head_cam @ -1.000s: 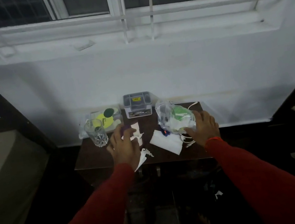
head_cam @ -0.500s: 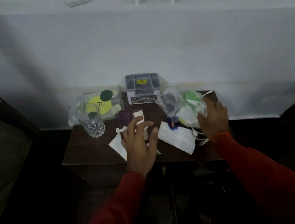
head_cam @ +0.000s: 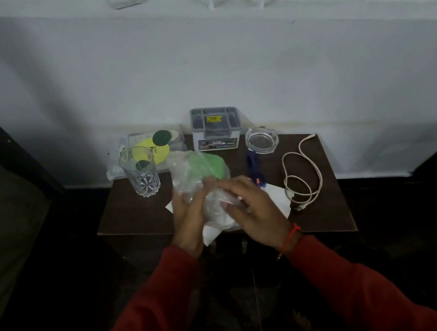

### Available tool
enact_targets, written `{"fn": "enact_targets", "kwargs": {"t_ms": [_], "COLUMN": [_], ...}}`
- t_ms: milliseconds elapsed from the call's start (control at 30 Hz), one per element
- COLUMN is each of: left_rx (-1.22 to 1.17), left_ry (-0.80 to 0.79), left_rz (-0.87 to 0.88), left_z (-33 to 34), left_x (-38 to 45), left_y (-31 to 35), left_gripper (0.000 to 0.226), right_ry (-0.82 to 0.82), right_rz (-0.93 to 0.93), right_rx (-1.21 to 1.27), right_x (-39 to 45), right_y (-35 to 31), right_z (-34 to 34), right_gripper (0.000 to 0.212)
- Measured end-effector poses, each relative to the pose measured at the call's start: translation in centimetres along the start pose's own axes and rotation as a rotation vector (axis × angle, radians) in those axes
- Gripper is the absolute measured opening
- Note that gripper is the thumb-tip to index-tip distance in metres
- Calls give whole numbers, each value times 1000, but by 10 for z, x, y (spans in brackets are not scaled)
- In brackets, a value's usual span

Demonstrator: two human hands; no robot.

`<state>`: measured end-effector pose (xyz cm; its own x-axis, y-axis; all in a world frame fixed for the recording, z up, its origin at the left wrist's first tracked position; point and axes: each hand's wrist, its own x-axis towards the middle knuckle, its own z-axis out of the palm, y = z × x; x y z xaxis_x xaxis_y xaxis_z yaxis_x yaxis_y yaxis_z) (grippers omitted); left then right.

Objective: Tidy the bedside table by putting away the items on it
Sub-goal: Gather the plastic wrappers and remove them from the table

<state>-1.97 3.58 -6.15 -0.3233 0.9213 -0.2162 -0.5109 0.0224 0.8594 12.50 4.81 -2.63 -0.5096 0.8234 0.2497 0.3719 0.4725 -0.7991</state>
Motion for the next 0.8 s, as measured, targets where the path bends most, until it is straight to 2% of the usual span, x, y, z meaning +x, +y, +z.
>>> {"fn": "enact_targets", "kwargs": {"t_ms": [67,100,167,233,267,367,433,500,600,733,800], "left_rx": [132,168,172,176,174,163,172,185,208,216,215], "left_ry": [173,254,378,434,450,473,483,486,494,540,566], "left_rz": [156,221,331,396,411,402,373,351,343,338,324], "left_z": [-11,-18,-31,-43,-48,-54,-54,-52,-55,-64,-68], "left_x": [4,7,9,10,10,10,9,8,10,13,15], "left_y": [12,20,37,49,53,56,55,55,58,62,65], "left_gripper": [54,54,52,49,47,47,49,49,47,44,43], "right_ry": [-162,-157,62,306,340,216,167,112,-19,-122,-3], "right_rz": [39,65,138,214,248,296,204,143,171,171,174], "right_rx": [120,196,235,59,-35,-295,-515,-693,-900,-1015,-926], "right_x": [4,8,17,21,21,18,26,41,64,80,79], "right_y": [-3,-2,6,22,29,49,55,57,62,71,71], "right_z": [0,-2,-4,2,7,30,39,46,54,57,52], "right_gripper": [39,36,26,16,16,33,42,45,44,33,30]}}
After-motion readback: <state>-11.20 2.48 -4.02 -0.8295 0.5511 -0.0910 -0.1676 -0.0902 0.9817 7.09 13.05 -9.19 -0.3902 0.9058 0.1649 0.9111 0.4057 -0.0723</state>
